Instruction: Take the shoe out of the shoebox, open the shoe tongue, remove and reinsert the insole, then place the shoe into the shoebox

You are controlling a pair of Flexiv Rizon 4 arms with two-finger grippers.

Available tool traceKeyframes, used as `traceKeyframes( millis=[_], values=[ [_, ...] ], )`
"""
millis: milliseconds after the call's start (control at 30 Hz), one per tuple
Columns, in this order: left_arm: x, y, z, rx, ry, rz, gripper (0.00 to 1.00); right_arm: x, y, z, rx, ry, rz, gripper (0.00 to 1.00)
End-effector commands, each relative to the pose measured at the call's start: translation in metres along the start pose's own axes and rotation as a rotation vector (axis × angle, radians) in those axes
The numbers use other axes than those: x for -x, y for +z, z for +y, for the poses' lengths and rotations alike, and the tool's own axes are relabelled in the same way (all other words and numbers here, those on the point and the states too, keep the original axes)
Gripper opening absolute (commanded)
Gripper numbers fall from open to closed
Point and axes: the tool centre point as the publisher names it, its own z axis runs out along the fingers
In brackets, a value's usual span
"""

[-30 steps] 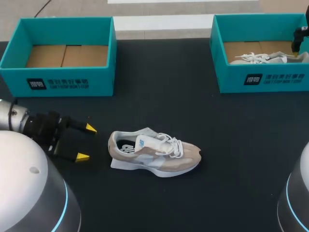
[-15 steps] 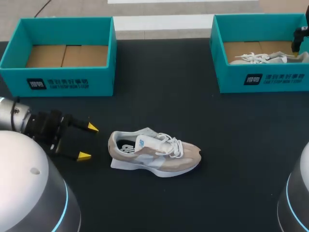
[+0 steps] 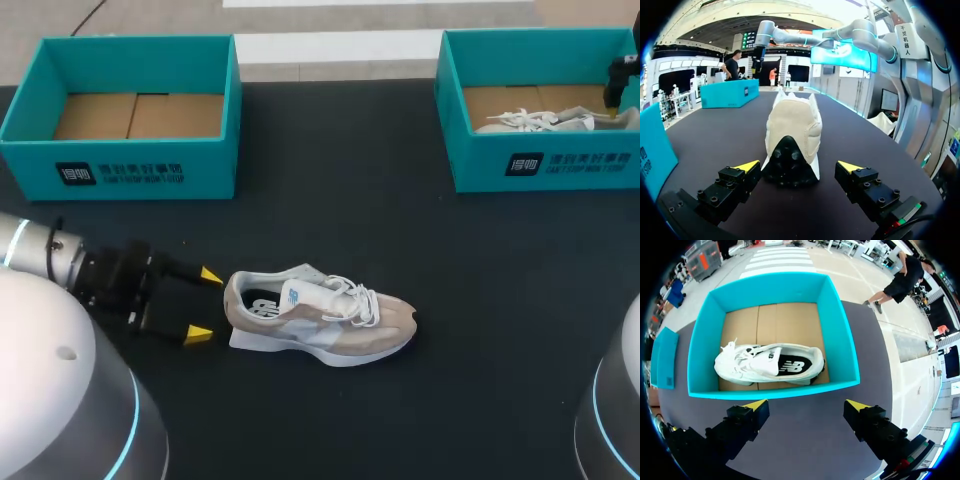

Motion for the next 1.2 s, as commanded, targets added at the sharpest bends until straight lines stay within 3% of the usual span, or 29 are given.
traceKeyframes(
  millis=[33,1200],
  values=[
    [0.005,0.012,0.003,0.001,0.002,-0.009,1.0,0.0,0.0,0.0,0.001,0.001,0.0,1.0],
    [0.013,0.064,0.0,-0.021,-0.004,0.04,1.0,0.0,0.0,0.0,0.001,0.001,0.0,1.0]
  ],
)
